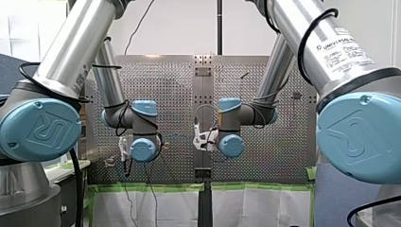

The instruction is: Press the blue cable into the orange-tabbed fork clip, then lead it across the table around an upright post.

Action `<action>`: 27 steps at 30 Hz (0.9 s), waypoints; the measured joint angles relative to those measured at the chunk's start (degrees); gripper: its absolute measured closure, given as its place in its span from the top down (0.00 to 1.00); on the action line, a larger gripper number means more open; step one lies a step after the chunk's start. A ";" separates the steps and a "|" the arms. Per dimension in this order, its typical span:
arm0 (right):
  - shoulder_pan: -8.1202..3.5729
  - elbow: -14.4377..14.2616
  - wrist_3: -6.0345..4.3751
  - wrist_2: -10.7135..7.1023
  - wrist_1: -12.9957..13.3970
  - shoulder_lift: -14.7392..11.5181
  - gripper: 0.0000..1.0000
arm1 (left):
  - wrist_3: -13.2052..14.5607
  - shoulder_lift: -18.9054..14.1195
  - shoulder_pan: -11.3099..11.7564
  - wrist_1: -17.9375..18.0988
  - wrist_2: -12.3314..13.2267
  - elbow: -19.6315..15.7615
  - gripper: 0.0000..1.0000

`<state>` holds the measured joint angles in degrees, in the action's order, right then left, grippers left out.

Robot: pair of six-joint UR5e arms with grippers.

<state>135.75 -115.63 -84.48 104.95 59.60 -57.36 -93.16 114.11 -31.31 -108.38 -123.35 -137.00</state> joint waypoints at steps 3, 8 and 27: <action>0.00 0.00 0.00 0.00 0.00 0.00 0.00 | 0.00 0.00 0.00 0.00 0.00 0.00 0.00; 0.00 0.00 0.00 0.00 0.00 0.00 0.00 | 0.00 0.02 0.00 0.01 0.00 0.00 0.00; 0.00 0.01 0.00 0.00 0.01 0.08 0.00 | 0.18 5.75 0.61 0.17 0.18 -0.44 0.00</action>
<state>135.75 -115.63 -84.48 104.95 59.60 -57.27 -92.98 119.86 -30.70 -108.21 -123.18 -137.44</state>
